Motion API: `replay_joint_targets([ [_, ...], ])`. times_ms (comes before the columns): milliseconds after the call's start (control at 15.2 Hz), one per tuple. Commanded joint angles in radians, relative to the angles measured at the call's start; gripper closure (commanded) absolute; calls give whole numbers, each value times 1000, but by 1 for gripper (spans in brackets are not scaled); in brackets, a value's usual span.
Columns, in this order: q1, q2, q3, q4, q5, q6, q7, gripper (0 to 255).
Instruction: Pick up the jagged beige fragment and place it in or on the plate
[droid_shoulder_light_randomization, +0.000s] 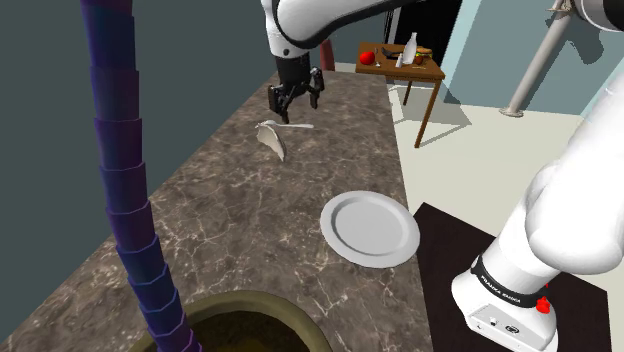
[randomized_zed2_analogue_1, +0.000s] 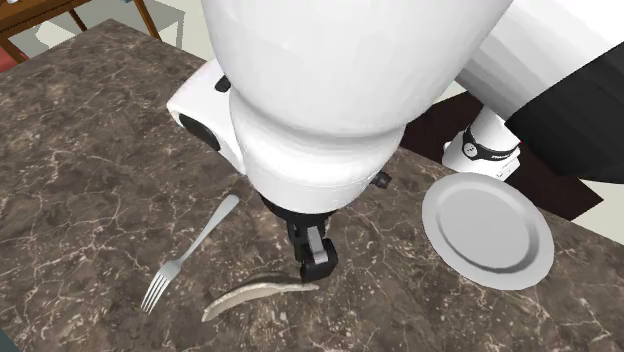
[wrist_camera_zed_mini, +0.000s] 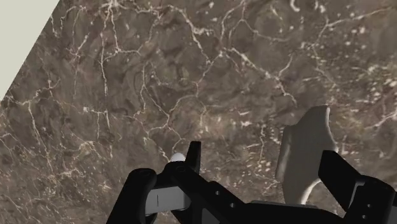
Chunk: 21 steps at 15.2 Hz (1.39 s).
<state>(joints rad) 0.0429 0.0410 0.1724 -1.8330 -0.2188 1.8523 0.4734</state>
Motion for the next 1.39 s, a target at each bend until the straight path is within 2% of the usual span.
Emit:
replay_joint_targets([
  [0,15,94,12,100,-34,-24,32,0],
  [396,79,378,13,430,-127,-123,85,0],
  [924,62,380,4,337,-133,-26,94,0],
  [1320,62,380,4,337,-133,-26,94,0],
])
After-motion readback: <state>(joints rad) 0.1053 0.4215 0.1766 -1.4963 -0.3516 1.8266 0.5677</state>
